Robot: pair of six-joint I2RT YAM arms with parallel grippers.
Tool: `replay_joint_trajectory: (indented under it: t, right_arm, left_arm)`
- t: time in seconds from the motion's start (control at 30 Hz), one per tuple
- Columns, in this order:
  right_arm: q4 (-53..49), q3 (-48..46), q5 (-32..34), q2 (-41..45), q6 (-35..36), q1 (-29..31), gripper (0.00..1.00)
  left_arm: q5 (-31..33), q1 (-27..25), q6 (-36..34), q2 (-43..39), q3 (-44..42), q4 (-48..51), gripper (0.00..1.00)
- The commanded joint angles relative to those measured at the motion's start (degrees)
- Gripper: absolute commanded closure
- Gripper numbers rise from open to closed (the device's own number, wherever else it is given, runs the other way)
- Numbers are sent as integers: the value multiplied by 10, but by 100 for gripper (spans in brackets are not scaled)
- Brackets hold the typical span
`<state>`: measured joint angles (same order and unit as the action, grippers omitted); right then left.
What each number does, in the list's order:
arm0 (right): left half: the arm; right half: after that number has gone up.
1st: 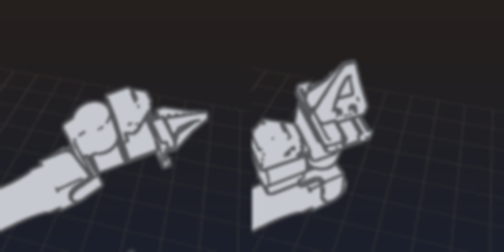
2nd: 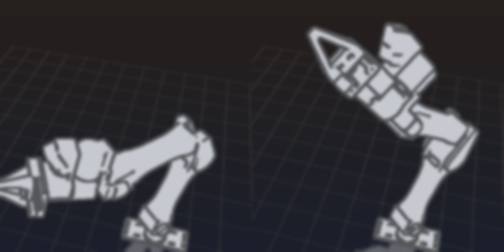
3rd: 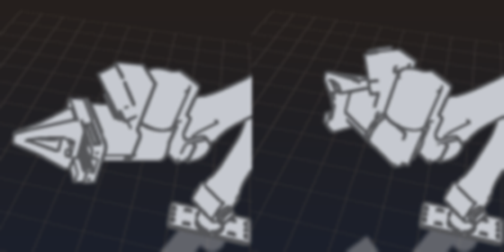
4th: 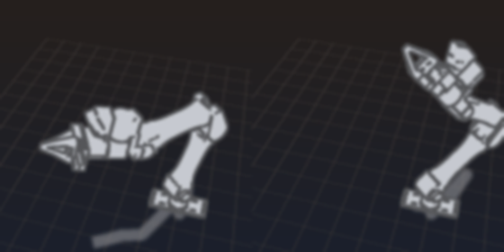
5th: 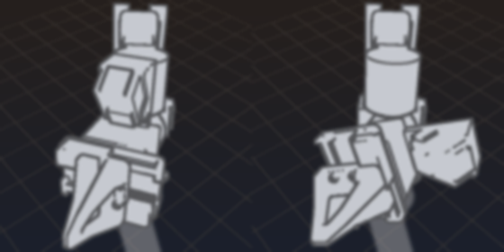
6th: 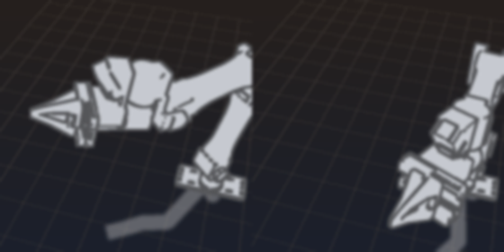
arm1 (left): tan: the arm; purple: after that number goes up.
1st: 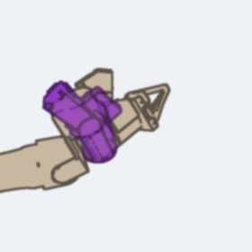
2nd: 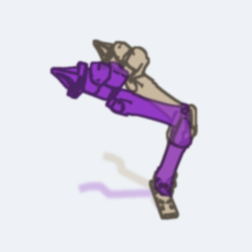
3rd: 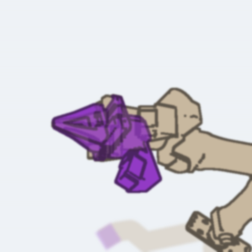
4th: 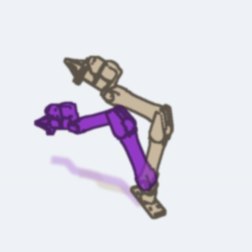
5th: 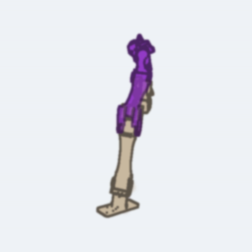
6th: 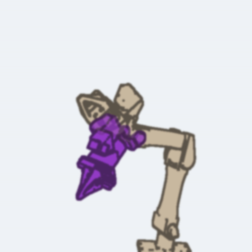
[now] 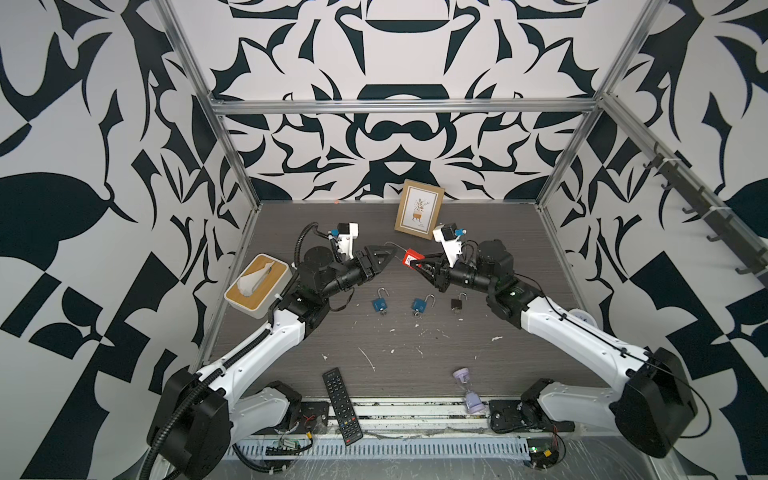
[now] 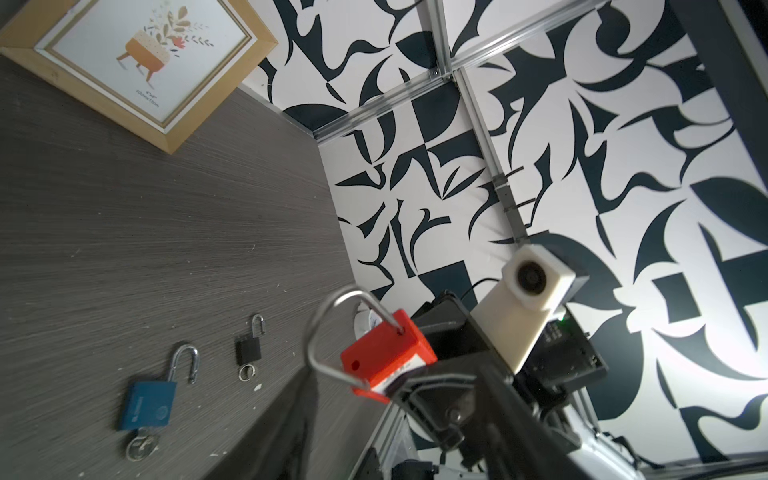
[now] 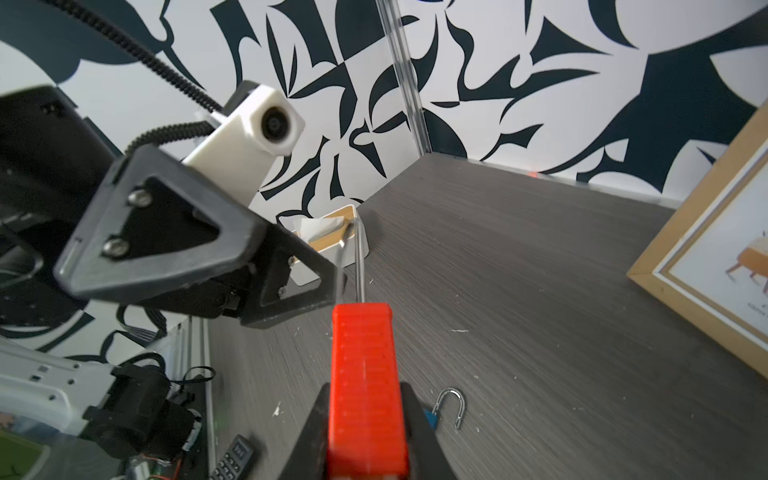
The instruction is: Lock with the key
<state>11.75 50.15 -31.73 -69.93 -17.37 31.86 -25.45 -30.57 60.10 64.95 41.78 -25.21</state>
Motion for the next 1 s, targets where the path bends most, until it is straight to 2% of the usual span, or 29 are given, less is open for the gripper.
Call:
replay_joint_trajectory:
  t: [0.0,0.13,0.3,0.4,0.5,0.8,0.87,0.9,0.97]
  right_arm:
    - [-148,53,-53,31,-47,-7,100]
    - [-186,43,-92,66,-97,-22,100]
    - [-211,36,-220,80,-200,-90,100]
    - [-191,19,-290,69,-262,-128,100]
    - [-139,-6,-332,55,-327,-140,100]
    - [-97,-29,-346,31,-376,-139,100]
    - [-76,-35,-348,29,-393,-139,100]
    - [-40,-44,-353,24,-417,-139,100]
    - [-22,-50,-352,22,-429,-139,100]
  left_arm:
    - [-13,-1,-127,-20,4,36,5]
    - [-32,1,-153,-20,-41,-39,5]
    - [-49,6,-175,-3,-85,-120,7]
    - [-76,10,-176,15,-106,-195,8]
    - [-101,10,-177,34,-103,-233,13]
    - [-128,10,-178,76,-74,-244,31]
    - [-130,10,-177,99,-69,-245,38]
    - [-129,10,-171,114,-64,-252,48]
    - [-137,9,-160,133,-56,-265,51]
